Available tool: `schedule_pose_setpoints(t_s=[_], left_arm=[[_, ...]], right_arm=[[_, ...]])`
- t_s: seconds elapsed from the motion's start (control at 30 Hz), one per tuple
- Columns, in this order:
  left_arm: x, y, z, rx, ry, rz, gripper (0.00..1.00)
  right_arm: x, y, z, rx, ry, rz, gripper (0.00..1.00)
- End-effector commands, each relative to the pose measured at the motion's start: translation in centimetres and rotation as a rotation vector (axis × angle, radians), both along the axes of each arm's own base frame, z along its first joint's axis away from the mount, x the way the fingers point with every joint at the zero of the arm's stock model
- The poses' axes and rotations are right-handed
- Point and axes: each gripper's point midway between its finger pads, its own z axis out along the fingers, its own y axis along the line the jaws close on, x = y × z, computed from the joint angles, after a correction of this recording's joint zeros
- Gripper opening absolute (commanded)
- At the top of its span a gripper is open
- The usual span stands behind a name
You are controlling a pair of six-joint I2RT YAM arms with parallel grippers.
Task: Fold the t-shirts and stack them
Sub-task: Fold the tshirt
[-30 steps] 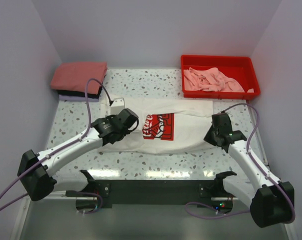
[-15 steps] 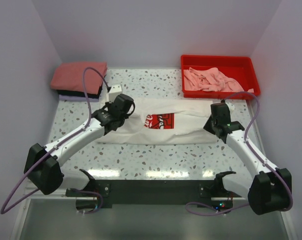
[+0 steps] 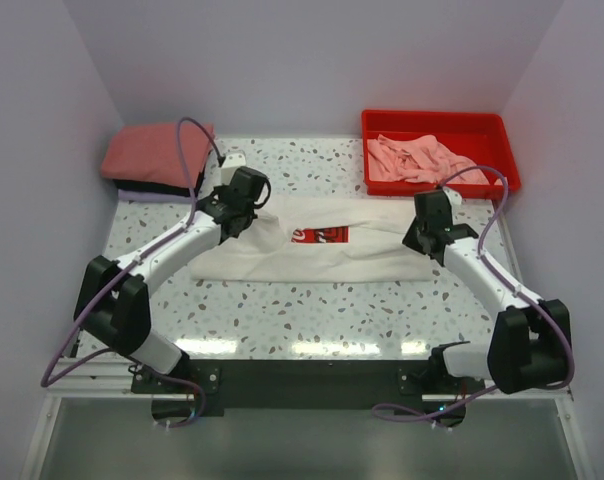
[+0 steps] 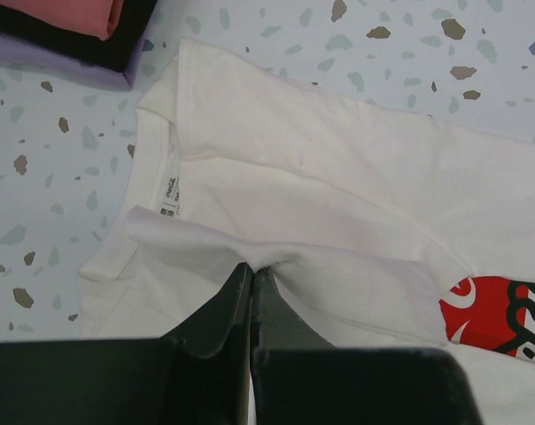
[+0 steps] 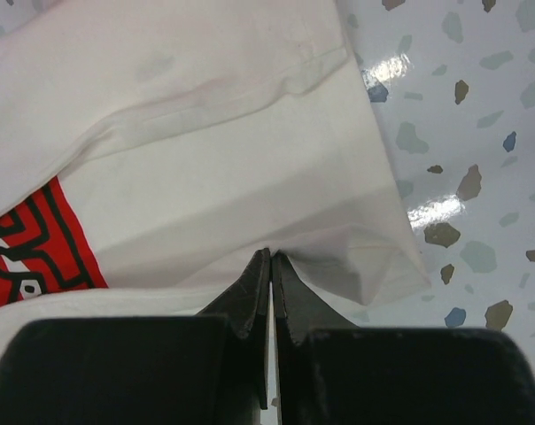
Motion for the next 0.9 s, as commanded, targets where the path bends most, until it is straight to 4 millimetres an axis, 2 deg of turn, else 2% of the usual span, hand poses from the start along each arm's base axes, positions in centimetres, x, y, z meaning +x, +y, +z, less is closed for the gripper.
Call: schedule_pose_setpoints(t_s=[0.0,0.3,0.5,0.53,0.57,0.6,0.63,0.67,0.7,0.73,0.77,0.83,0.87], left_arm=[[2.4,-0.4,2.3,-0.031,-0.074,-0.001,0.0],[4.3,0.0,1.6,-0.031,-0.058,0.005,0.0],[5.9,0.1,-0.8,-0.008,-0.004,0.013,0.0],[6.2,0.3,-2.1,0.006,0.024,0.016,0.02],[6.8,0.6,-2.2,0.008,0.025,0.025,0.04],[7.1,0.7,-2.6,0.015,0.035,0.031,0.08],[7.5,0.9,-3.9,0.025,0.063,0.031,0.25],[8.3,1.1,-3.7,0.018,0.059,0.038,0.37],[8.7,1.1,-4.0,0.012,0.072,0.037,0.61],[9.1,1.5,-4.7,0.022,0.091,0.05,0.71],[10.1,1.4,-3.7,0.019,0.062,0.059,0.81],[10.8,1.9,-3.8,0.024,0.07,0.073,0.97],[11.4,1.7,-2.8,0.012,0.053,0.076,1.0]], right_arm=[[2.6,-0.8,2.4,-0.047,-0.086,-0.028,0.0],[3.5,-1.3,2.0,-0.076,-0.078,-0.046,0.0],[4.4,-1.4,0.7,-0.085,-0.052,-0.055,0.02],[4.5,-1.3,-0.2,-0.085,-0.027,-0.06,0.02],[4.7,-1.3,-0.5,-0.082,-0.02,-0.063,0.03],[5.0,-1.4,-0.8,-0.09,-0.018,-0.069,0.04],[5.2,-1.5,-1.6,-0.097,-0.001,-0.081,0.07],[5.5,-1.7,-2.0,-0.107,0.008,-0.091,0.12],[6.1,-1.7,-1.8,-0.106,0.003,-0.098,0.19],[6.5,-1.8,-2.5,-0.114,0.024,-0.105,0.24],[6.9,-1.9,-2.5,-0.122,0.025,-0.11,0.3],[7.7,-2.1,-1.8,-0.141,0.036,-0.116,0.47],[7.9,-2.1,-2.0,-0.145,0.054,-0.109,0.57]])
